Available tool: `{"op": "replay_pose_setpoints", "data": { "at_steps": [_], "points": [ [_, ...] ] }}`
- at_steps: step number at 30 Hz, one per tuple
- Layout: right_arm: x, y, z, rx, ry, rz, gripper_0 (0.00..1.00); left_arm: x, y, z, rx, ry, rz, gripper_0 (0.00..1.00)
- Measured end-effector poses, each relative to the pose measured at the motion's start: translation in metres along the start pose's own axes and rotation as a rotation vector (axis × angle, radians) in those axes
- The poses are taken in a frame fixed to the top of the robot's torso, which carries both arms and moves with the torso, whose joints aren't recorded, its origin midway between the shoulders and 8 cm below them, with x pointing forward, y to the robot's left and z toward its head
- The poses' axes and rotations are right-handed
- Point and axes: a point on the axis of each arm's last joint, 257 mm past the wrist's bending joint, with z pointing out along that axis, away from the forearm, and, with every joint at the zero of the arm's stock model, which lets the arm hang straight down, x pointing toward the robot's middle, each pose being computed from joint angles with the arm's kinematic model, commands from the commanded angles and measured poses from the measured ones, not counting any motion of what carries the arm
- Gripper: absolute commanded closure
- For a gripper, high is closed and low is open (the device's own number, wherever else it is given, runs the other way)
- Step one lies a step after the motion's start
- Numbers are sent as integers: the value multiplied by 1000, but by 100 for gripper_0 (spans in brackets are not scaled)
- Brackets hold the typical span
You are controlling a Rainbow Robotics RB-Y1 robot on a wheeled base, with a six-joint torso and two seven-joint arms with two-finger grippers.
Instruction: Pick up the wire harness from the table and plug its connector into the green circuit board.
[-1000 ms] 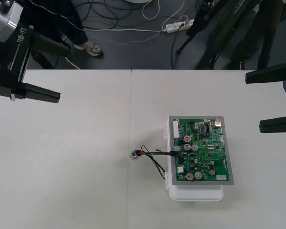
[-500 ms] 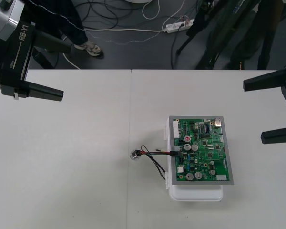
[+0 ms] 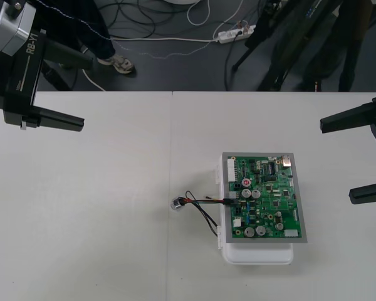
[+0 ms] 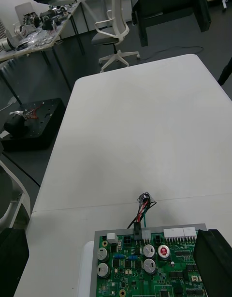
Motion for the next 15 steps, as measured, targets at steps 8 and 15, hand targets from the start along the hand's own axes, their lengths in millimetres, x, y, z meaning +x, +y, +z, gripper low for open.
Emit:
{"op": "replay_pose_setpoints", "data": {
  "at_steps": [8,15],
  "points": [
    [0,0,0,0,0,0,0,3,1,1,-5,7,7,0],
    [0,0,0,0,0,0,0,3,1,1,-6,7,7,0]
  ]
}}
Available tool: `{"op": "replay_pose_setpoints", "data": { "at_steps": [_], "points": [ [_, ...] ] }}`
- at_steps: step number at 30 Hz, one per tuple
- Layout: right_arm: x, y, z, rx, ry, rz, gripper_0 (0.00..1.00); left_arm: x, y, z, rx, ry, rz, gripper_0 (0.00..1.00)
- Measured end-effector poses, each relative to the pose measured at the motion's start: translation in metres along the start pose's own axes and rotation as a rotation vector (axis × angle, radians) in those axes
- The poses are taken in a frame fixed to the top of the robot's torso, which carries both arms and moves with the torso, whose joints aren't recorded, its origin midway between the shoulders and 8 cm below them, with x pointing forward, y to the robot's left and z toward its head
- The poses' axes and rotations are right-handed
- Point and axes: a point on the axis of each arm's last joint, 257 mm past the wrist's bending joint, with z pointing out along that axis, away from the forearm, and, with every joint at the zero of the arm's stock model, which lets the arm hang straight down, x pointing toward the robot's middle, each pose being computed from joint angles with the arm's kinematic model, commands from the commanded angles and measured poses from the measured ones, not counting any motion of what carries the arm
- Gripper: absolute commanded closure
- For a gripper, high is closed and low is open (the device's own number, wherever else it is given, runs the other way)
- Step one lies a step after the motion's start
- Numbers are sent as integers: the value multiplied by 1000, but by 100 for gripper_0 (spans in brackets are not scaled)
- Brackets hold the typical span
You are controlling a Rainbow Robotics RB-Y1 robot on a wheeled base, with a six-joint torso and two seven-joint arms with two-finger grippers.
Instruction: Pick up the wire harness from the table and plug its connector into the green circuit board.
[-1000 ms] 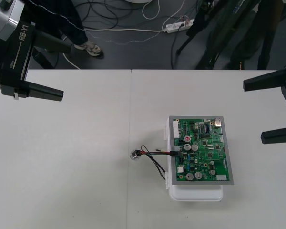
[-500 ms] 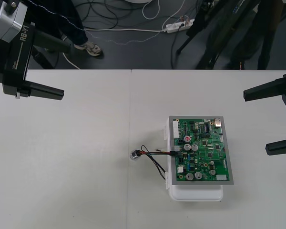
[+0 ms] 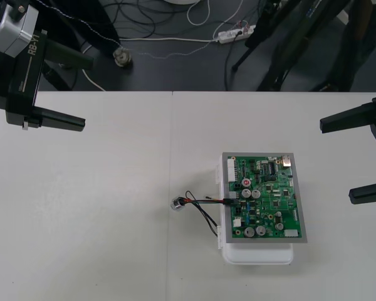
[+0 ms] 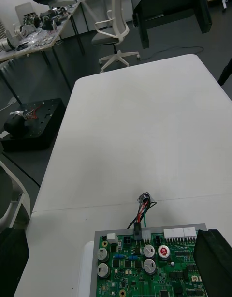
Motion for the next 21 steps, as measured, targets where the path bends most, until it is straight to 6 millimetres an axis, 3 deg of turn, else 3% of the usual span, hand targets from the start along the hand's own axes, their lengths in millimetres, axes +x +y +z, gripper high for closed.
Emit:
{"op": "replay_pose_setpoints", "data": {
  "at_steps": [21],
  "points": [
    [0,0,0,0,0,0,0,0,1,0,-2,-1,0,0]
  ]
}}
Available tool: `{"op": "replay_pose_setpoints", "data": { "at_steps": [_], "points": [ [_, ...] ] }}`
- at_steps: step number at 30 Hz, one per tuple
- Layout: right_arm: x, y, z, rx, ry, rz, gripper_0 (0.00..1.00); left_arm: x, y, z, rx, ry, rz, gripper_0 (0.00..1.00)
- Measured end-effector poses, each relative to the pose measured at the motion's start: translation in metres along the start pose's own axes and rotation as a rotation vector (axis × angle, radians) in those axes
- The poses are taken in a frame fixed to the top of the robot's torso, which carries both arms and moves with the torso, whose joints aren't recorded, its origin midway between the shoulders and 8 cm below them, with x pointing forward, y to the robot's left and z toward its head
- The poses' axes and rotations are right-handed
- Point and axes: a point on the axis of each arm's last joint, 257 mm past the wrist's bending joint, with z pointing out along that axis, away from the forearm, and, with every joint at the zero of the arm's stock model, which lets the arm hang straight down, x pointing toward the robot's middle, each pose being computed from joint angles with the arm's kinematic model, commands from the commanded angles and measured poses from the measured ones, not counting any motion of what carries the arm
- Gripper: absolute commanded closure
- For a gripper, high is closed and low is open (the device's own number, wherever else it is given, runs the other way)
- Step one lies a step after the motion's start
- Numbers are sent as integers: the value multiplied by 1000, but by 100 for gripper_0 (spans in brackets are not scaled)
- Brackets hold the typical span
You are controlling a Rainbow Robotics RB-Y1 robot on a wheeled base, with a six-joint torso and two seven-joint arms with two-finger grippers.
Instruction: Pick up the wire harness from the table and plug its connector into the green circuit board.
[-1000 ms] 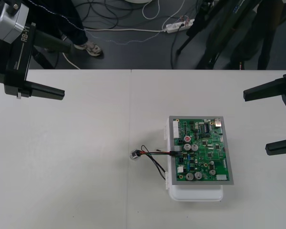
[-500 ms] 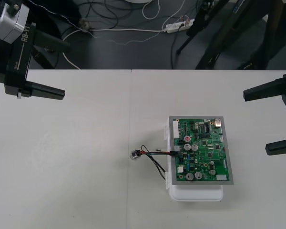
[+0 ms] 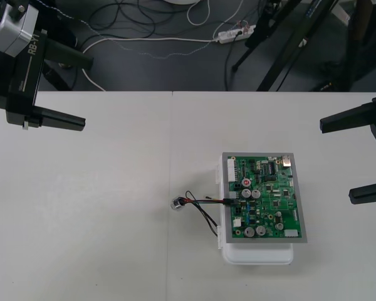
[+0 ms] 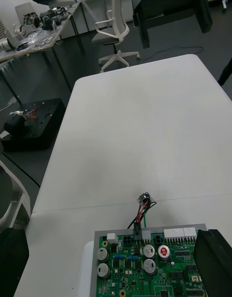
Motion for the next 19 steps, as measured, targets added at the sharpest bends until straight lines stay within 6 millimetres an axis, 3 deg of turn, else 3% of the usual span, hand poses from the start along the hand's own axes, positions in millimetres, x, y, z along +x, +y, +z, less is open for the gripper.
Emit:
{"op": "replay_pose_setpoints", "data": {
  "at_steps": [19],
  "points": [
    [0,0,0,0,0,0,0,0,0,0,0,0,0,0]
  ]
}}
